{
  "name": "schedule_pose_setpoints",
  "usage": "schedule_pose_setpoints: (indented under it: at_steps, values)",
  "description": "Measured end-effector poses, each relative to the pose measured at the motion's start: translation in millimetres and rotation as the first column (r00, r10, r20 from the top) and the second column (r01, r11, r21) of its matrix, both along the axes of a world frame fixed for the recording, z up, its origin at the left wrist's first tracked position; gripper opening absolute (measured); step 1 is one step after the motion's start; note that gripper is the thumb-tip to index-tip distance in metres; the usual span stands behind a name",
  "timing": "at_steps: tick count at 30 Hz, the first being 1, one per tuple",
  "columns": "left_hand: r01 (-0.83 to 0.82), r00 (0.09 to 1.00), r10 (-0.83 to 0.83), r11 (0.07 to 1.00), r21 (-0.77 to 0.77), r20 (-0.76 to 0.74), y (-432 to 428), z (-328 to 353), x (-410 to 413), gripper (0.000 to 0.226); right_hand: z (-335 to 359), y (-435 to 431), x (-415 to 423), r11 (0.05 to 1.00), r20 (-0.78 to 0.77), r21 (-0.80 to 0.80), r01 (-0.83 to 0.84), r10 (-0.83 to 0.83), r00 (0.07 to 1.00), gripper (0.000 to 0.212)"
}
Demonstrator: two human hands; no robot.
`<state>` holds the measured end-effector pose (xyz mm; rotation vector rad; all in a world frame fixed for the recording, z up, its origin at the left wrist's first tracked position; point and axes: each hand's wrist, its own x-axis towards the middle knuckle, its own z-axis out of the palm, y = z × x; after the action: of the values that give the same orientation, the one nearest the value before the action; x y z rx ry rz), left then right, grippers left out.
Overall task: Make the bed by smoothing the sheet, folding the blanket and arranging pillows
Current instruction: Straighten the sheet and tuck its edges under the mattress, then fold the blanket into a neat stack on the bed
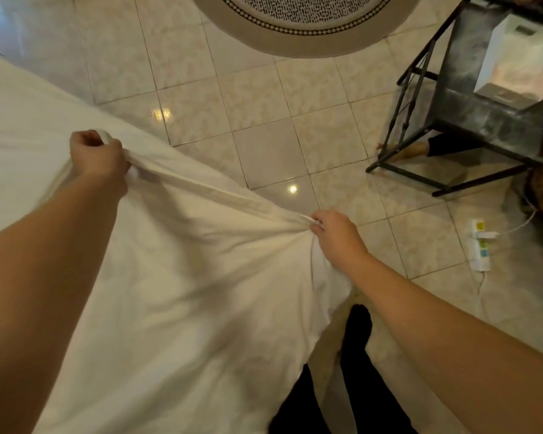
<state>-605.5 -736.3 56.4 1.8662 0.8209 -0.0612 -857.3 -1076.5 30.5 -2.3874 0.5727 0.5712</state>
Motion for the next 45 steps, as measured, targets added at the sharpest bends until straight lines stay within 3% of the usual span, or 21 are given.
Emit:
schedule_pose_setpoints:
  at_steps: [2,5,8,11,13,16,21,30,36,45]
  values:
    - [0.084,0.996,-0.085,0.996,-0.017,-0.038,-2,-17,-11,0.035,-11,7,-6,0.988,0.061,-0.152,-0.041,0.051,0.997,0.032]
    - [0.343,0.939,-0.336,0.907,0.246,-0.071,-16,-35,-47,0.046,-11,19,-20,0.924,0.141,-0.351,-0.154,0.215,0.966,0.043]
    - [0.523,0.847,-0.515,0.763,0.380,-0.129,-42,-40,-97,0.046,-13,27,-36,0.899,0.098,-0.292,-0.328,0.369,0.924,0.048]
    - [0.713,0.694,-0.657,0.568,0.412,-0.296,-59,-61,-135,0.055,-30,22,-52,0.915,-0.061,-0.155,-0.373,0.367,0.928,0.064]
    - [0.824,0.563,-0.671,0.415,0.385,-0.483,-66,-79,-152,0.064,-41,13,-58,0.931,-0.137,-0.106,-0.349,0.334,0.933,0.071]
    - [0.879,0.475,-0.659,0.337,0.336,-0.583,-67,-98,-160,0.069,-50,4,-64,0.935,-0.169,-0.048,-0.352,0.339,0.925,0.071]
    - [0.884,0.468,-0.669,0.339,0.323,-0.577,-64,-96,-160,0.067,-51,0,-63,0.932,-0.195,-0.002,-0.362,0.354,0.915,0.072]
    - [0.830,0.551,-0.658,0.496,0.254,-0.514,-61,-21,-169,0.060,23,-7,-47,0.928,-0.204,-0.021,-0.372,0.360,0.910,0.068]
    - [0.801,0.596,-0.639,0.512,0.309,-0.486,-79,66,-168,0.058,89,-24,-31,0.922,-0.128,0.010,-0.387,0.385,0.914,0.067]
    - [0.681,0.725,-0.527,0.641,0.354,-0.443,-142,140,-153,0.058,160,-82,25,0.852,0.019,0.020,-0.523,0.523,0.852,0.066]
